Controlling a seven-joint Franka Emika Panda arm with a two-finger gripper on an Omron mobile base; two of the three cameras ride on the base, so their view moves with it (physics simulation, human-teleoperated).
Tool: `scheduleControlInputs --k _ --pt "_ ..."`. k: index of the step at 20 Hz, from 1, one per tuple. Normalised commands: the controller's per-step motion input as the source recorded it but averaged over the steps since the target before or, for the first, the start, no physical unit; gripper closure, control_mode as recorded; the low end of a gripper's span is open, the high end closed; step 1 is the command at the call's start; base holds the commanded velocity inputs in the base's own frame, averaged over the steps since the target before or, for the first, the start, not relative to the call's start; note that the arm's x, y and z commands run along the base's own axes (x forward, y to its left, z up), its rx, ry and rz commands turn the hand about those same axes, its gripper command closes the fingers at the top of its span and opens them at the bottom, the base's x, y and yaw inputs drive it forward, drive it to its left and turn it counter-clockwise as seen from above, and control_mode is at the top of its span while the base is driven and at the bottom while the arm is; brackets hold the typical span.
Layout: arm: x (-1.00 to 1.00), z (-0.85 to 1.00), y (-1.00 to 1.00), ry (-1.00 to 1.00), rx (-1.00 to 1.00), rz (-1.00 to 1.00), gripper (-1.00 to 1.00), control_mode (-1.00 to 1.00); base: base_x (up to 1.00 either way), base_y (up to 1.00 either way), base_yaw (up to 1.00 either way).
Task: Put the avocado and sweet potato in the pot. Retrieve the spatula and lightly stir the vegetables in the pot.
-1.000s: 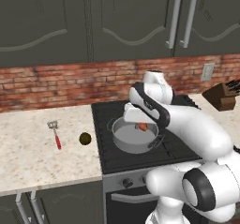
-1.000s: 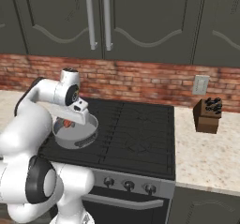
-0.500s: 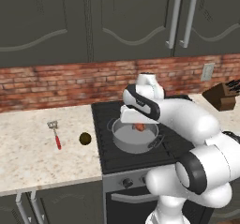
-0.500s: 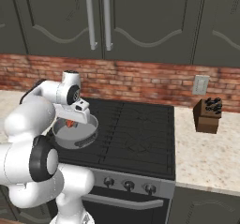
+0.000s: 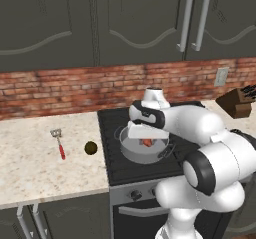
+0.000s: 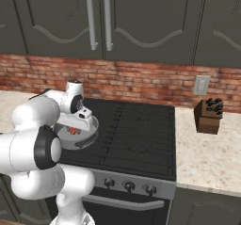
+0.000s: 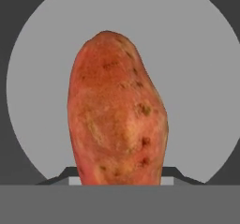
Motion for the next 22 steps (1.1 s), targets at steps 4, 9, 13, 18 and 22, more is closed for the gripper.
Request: scheduleControlInputs --k 4,9,13,18,22 --pt "0.0 -0.02 0.0 0.0 0.0 0.0 1.0 -1.0 0.0 0.0 0.0" --pt "0.29 0.0 0.0 0.0 -0.02 0.0 1.0 -1.0 0.0 0.0 0.0" --pt "0.26 -0.04 0.0 0.0 -0.01 0.0 1.0 -1.0 0.0 0.0 0.0" --pt "0.15 -0.12 0.0 0.0 0.0 0.0 1.0 -1.0 0.0 0.0 0.0" --pt "0.01 -0.04 0.0 0.0 0.0 0.0 1.0 -1.0 0.0 0.0 0.0"
